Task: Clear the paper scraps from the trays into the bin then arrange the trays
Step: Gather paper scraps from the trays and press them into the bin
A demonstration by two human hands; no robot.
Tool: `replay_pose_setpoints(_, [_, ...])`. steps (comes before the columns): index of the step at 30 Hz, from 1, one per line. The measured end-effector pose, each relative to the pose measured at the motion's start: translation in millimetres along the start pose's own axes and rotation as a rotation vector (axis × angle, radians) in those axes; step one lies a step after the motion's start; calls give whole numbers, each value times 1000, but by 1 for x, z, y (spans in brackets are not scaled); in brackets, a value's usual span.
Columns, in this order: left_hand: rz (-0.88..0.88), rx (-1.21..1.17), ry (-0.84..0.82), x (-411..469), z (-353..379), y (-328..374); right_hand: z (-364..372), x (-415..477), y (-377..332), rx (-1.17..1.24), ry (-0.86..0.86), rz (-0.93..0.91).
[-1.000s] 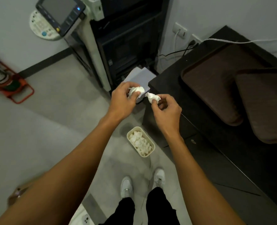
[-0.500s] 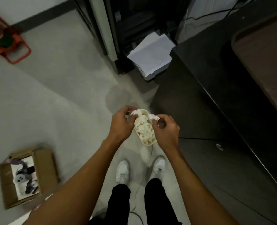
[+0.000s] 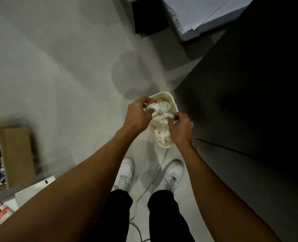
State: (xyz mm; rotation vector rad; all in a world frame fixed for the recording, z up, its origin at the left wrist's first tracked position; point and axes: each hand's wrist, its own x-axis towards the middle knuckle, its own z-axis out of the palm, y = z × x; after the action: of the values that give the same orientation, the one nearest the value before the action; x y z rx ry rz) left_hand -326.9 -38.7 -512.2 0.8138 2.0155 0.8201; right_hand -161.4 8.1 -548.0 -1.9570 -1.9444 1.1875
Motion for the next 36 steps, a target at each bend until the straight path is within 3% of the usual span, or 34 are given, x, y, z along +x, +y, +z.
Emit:
replay_pose_setpoints(6, [7, 10, 3, 22, 23, -51, 59, 48, 38, -211, -35, -37])
replay_pose_setpoints(9, [26, 15, 18, 29, 28, -65, 82, 66, 52, -368, -193, -44])
replay_pose_setpoints(11, [41, 25, 19, 32, 29, -71, 92, 69, 58, -361, -338, -10])
replay_pose_setpoints(15, [43, 44, 6, 34, 32, -76, 83, 62, 52, -336, -449, 0])
replay_pose_setpoints(23, [54, 129, -29, 44, 49, -66, 22, 35, 45, -126, -168, -29])
replay_pose_setpoints(27, [122, 246, -108, 53, 71, -62, 7, 28, 59, -224, -38, -115])
replay_pose_setpoints(36, [52, 751, -569, 55, 120, -75, 10, 34, 80, -240, -153, -7])
